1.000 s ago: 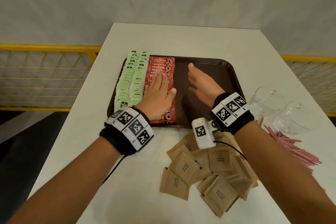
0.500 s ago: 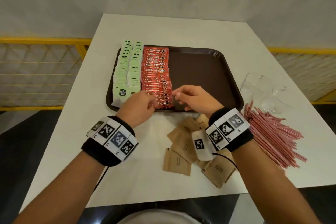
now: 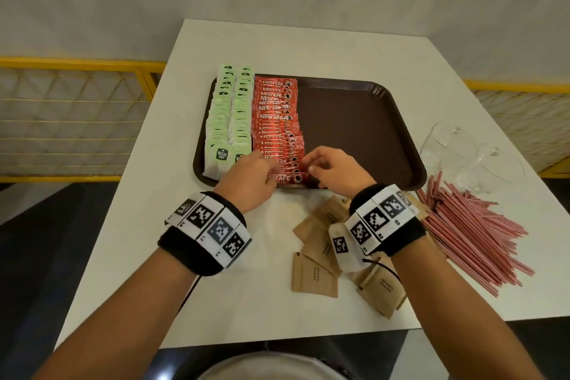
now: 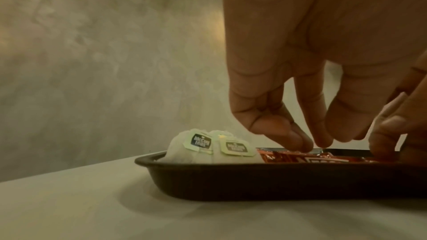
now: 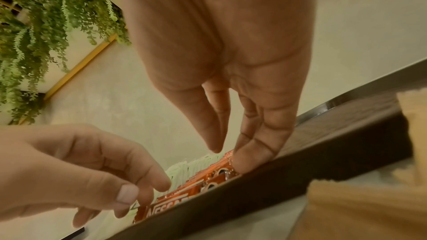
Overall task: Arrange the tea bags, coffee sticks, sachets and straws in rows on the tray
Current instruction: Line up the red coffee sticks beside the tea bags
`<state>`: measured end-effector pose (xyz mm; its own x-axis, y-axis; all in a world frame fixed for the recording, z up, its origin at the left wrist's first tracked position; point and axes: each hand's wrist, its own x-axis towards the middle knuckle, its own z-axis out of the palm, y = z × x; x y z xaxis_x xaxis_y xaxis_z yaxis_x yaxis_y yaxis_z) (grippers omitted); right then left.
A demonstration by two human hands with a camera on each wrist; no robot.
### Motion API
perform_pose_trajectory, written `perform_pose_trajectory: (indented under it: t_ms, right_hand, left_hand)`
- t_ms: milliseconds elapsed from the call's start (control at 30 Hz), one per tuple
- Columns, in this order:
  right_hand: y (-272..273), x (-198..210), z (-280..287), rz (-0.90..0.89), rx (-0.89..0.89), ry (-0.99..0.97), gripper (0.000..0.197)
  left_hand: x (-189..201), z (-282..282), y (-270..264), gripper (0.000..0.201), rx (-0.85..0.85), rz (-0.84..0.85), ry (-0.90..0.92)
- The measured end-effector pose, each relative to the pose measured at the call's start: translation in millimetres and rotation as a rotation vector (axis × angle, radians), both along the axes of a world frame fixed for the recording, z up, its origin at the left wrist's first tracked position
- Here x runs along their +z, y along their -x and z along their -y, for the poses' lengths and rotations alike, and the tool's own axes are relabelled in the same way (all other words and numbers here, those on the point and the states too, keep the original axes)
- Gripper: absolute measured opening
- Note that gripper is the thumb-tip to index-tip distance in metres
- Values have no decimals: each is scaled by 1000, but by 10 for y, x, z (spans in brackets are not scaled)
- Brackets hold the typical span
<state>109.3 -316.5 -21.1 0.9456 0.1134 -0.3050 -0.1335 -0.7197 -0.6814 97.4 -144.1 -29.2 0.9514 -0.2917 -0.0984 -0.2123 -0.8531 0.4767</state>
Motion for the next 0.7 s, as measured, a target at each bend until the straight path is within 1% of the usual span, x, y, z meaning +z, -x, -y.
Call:
perform_pose_trajectory:
  t_ms: [67,167,233,300,367,433,700]
  right_hand:
    - [-2,18,-2,-9,-23,-3,20]
    - [-12,53,-27,-16,-50,16,37]
    - [-18,57,-63,-54,-34,21,47]
    - [-13,52,-92,-90,-25,2,51]
    - [5,47,-104,-99,-28,-18,52]
    - [29,37,-113,-86,-39,-41,50]
    - [68,7,-142,-73,-29,-5,47]
  left_hand:
    - [-12,9,7,30,13,3,-4]
    - [-14,74,14,41,-11,54,-52]
    - [-26,158,16,51,-53,0,-137]
    - [-45,242,14,58,-79,-113,-242]
    - [-70,302,10,61,-78,-206,-314]
    - [-85,332,9,61,-85,-241,-348]
    - [-75,329,-4,59,-114,-266,-358]
